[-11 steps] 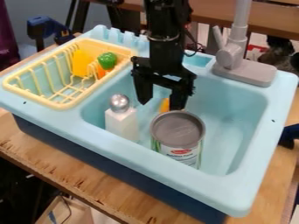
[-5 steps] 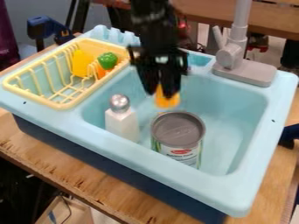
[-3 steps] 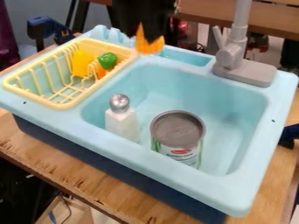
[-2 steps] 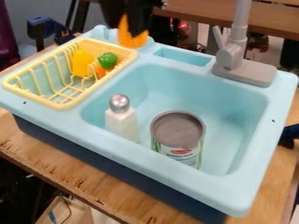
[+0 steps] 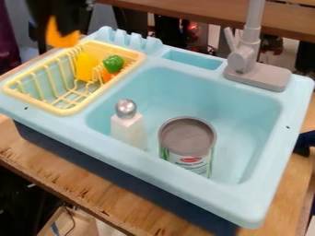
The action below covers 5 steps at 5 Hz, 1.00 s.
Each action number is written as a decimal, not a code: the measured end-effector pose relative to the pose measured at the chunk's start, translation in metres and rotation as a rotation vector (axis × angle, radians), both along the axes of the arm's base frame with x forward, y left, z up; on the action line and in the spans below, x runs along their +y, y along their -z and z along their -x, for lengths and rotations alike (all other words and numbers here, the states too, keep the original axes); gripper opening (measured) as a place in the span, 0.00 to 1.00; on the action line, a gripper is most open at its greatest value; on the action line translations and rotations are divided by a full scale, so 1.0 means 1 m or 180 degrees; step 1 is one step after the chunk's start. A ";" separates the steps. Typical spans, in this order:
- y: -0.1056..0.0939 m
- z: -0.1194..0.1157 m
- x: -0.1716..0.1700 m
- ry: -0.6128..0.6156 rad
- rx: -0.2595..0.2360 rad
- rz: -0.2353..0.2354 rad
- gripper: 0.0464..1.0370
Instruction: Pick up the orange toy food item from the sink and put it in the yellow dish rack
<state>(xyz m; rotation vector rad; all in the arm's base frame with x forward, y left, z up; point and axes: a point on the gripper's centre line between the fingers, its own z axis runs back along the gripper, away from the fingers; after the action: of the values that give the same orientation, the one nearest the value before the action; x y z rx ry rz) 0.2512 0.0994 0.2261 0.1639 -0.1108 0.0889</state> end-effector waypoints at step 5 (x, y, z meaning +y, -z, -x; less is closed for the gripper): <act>0.105 -0.034 0.012 0.0147 -0.0048 0.0742 0.49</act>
<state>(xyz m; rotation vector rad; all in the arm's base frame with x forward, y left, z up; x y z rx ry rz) 0.2854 0.1116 0.1212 -0.0721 -0.1184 0.0565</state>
